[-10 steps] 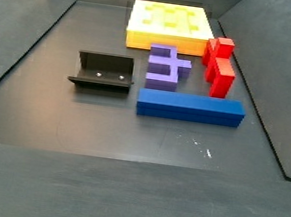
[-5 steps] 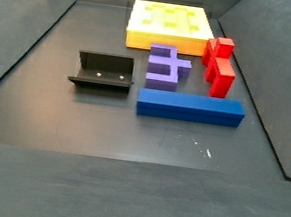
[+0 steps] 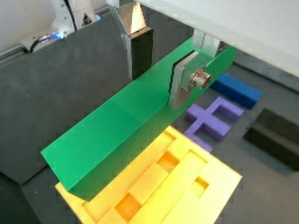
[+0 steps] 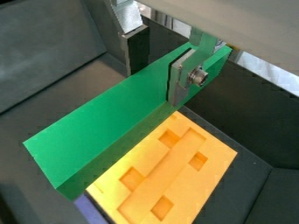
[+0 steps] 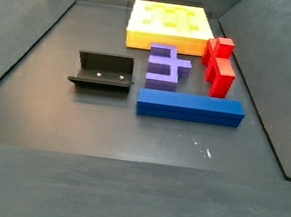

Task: Pick up the green object. Move up. Move to above the board. Insert the green object.
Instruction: Insert the green object.

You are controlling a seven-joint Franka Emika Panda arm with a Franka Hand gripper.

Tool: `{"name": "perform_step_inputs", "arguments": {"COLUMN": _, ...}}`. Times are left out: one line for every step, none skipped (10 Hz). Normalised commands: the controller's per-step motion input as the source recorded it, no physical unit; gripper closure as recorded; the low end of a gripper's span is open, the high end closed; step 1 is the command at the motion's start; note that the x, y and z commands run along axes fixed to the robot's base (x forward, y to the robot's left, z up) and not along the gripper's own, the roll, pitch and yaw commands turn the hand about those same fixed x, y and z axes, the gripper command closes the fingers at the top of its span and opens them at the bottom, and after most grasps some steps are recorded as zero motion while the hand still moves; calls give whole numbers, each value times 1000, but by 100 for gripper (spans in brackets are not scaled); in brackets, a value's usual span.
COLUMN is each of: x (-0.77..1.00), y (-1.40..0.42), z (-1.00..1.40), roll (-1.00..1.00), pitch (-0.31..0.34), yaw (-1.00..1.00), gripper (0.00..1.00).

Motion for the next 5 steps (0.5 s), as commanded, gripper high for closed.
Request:
{"name": "perform_step_inputs", "arguments": {"x": -191, "y": -143, "z": -1000, "roll": -16, "pitch": 0, "yaw": 46, "gripper": 100}}
{"name": "perform_step_inputs", "arguments": {"x": -297, "y": 0, "z": -1000, "roll": -26, "pitch": 0, "yaw": 0, "gripper": 100}}
{"name": "perform_step_inputs", "arguments": {"x": -263, "y": -43, "z": -1000, "roll": -66, "pitch": -1, "yaw": 0, "gripper": 100}}
{"name": "perform_step_inputs", "arguments": {"x": -137, "y": -43, "z": -1000, "roll": -69, "pitch": -1, "yaw": 29, "gripper": 100}}
{"name": "perform_step_inputs", "arguments": {"x": 0, "y": -37, "z": -903, "roll": -109, "pitch": 0, "yaw": 254, "gripper": 100}}
